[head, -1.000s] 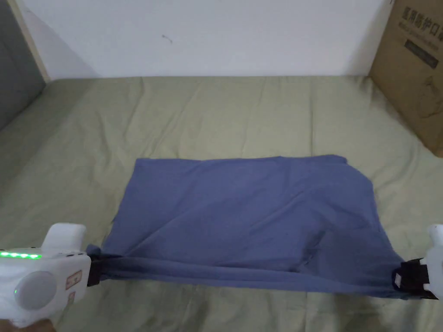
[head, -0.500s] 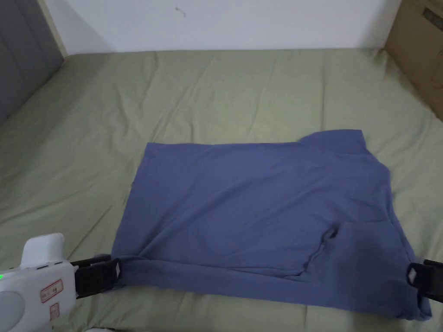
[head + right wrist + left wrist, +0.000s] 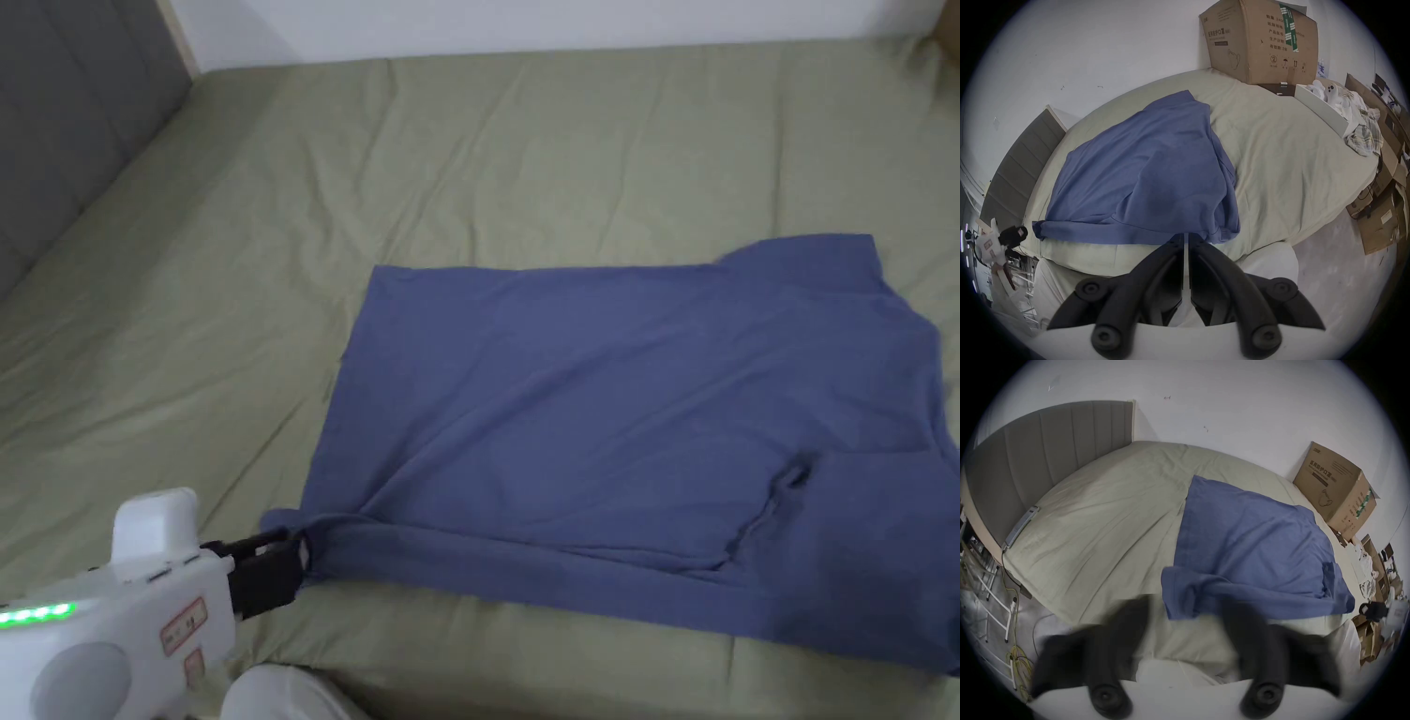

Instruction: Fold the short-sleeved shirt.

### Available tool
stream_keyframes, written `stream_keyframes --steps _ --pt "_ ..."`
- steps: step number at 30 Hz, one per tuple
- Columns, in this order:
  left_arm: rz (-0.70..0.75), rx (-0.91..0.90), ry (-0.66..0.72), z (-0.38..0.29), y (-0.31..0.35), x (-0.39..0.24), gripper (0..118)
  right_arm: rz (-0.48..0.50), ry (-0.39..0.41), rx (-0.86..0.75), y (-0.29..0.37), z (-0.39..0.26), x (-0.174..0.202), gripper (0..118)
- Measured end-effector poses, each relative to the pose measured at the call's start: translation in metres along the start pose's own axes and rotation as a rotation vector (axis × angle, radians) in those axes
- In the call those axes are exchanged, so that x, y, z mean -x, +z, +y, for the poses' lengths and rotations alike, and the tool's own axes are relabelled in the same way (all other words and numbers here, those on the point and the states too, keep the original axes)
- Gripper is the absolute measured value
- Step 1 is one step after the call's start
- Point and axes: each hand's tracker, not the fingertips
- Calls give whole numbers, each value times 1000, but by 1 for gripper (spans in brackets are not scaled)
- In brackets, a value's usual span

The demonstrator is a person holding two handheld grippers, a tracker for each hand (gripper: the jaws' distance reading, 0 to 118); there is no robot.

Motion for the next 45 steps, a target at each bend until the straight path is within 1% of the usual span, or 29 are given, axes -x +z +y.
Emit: stream_keyframes --steps 1,2,4,5,6,7,8,10,11,12,13,14,15,19,21,22,23,24,25,26,27,30,33,35,38,42,43,44,45 --pt "7 26 -1 5 -10 1 113 -7 5 7 -2 2 -1 4" --pt "9 22 -3 9 -20 1 114 -21 10 8 -4 3 -1 4" --pt "10 15 8 18 -36 -1 99 -29 23 20 -8 6 -1 4" --pt "20 39 19 19 -46 -2 90 -33 25 21 -9 7 -2 4" --pt "9 66 21 17 -55 -3 72 -29 30 24 -11 8 -2 4" --pt "9 91 23 15 -62 -5 27 -30 32 26 -13 9 -1 4" --pt "-8 129 22 10 -68 -7 4 -30 36 29 -14 9 0 4" --pt "-24 160 34 1 -72 -11 4 -23 40 38 -18 8 -5 6" --pt "-24 153 23 -1 -70 -14 4 -17 41 44 -19 9 -6 18" --pt "-13 137 11 -2 -66 -17 4 -6 46 54 -20 11 -8 42" --pt "-5 124 3 -1 -62 -18 4 -13 52 76 -23 12 -11 80" --pt "-7 114 4 1 -58 -20 4 -20 51 90 -25 14 -13 96" --pt "-11 106 12 3 -53 -20 4 -21 57 89 -27 16 -16 98" --pt "-4 94 11 7 -43 -22 4 -35 61 47 -39 30 -31 96" --pt "-2 94 -6 7 -39 -22 4 -72 83 128 -61 34 -37 94" --pt "1 94 -10 7 -37 -23 4 -62 125 209 -69 35 -37 77" --pt "2 95 -14 9 -40 -21 4 -99 172 254 -75 31 -32 32" --pt "3 95 -15 8 -37 -20 4 -111 181 227 -75 26 -28 5" --pt "6 91 -16 7 -35 -20 4 -74 220 229 -73 22 -25 5" --pt "8 86 -13 7 -33 -19 4 -89 232 220 -72 23 -23 5" --pt "5 88 -9 9 -32 -19 4 -109 212 200 -69 26 -24 5" --pt "4 90 -13 9 -31 -19 4 -35 69 167 -64 36 -34 5" --pt "9 90 -29 16 -28 -20 4 -60 99 137 -51 48 -31 5" --pt "11 81 -45 28 -26 -23 4 -37 115 118 -42 64 -30 5" --pt "2 50 -53 55 -31 -25 4 -3 85 62 -39 99 -26 5" --pt "-12 32 -65 103 -62 -34 5 -16 41 59 -78 149 -24 5" --pt "-17 28 -68 113 -75 -38 16 -22 44 81 -93 157 -24 5" --pt "-10 32 -72 121 -90 -41 38 -26 46 112 -112 162 -24 9" --pt "17 56 -82 128 -102 -43 69 -46 47 153 -127 165 -20 27"
